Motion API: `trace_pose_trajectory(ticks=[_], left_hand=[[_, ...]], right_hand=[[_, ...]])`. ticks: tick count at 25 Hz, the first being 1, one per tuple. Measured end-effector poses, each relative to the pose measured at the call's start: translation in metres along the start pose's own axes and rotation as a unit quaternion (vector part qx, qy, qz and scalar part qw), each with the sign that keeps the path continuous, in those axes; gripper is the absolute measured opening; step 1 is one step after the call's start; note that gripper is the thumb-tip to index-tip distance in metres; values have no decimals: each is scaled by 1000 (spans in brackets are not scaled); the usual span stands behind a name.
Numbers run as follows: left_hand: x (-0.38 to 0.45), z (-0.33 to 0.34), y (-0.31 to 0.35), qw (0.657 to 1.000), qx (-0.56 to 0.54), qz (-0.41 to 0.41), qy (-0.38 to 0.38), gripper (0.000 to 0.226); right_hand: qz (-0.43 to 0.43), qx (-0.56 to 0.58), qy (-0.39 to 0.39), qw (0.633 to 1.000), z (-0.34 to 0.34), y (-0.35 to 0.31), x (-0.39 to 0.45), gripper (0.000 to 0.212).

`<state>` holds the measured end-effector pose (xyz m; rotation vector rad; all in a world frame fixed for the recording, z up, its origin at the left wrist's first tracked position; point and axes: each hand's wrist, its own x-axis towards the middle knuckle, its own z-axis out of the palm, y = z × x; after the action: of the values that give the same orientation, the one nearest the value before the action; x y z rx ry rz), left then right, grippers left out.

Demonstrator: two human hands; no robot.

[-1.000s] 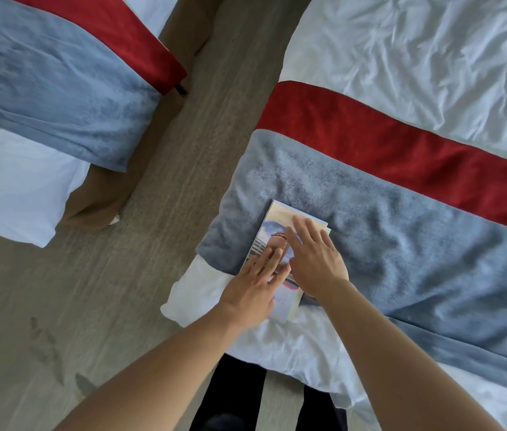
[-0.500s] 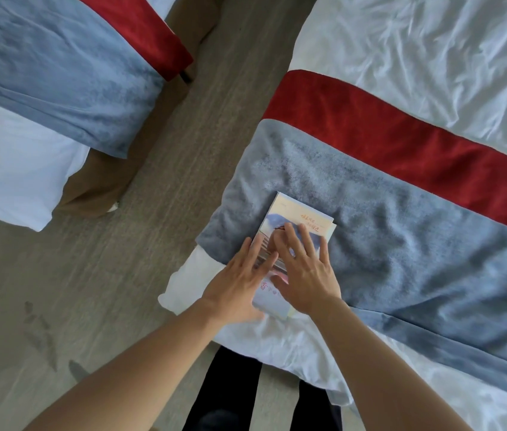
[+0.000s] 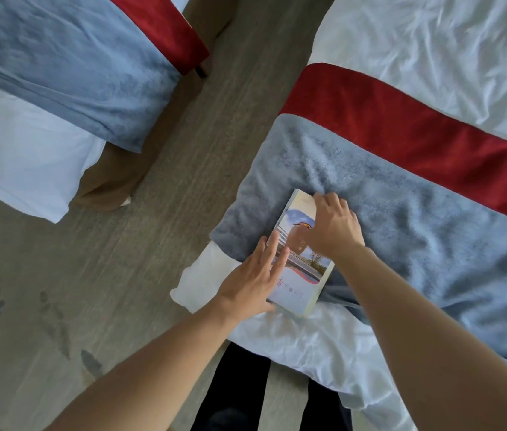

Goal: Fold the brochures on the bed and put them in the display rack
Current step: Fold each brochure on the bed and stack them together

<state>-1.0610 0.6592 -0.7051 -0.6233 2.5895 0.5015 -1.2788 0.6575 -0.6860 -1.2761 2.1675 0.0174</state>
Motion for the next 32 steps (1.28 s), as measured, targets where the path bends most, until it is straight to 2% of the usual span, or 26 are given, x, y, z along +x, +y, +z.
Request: trace_pose_trajectory(ticks=[4, 11, 14, 16, 19, 21, 24, 28, 32], left_hand=[[-2, -2, 2, 999, 28, 19, 27, 119], [1, -7, 6, 995, 92, 24, 15, 119], [-2, -9, 2, 999, 18, 28, -4, 126], [-3, -15, -3, 999, -54, 3, 3, 128], [9, -29, -5, 990, -124, -51, 49, 98], [22, -34, -2, 993, -76, -48, 74, 84], [32, -32, 3, 997, 68, 24, 22, 84], [36, -26, 7, 997, 75, -8, -19, 86], [45, -28, 13, 996, 85, -12, -31, 82]], right_hand=[[2, -9, -14, 1000, -6, 1, 5, 62], [1, -4, -2, 1000, 0, 0, -3, 66], [1, 2, -3, 1000, -1, 4, -4, 72], [10, 9, 31, 999, 2, 8, -14, 77], [41, 29, 93, 994, 8, 15, -40, 78], [28, 13, 108, 994, 15, 17, -59, 79], [-28, -43, 67, 996, 40, 13, -85, 81], [-16, -96, -13, 995, 72, 15, -95, 82], [-15, -107, -37, 993, 74, 19, -90, 82]])
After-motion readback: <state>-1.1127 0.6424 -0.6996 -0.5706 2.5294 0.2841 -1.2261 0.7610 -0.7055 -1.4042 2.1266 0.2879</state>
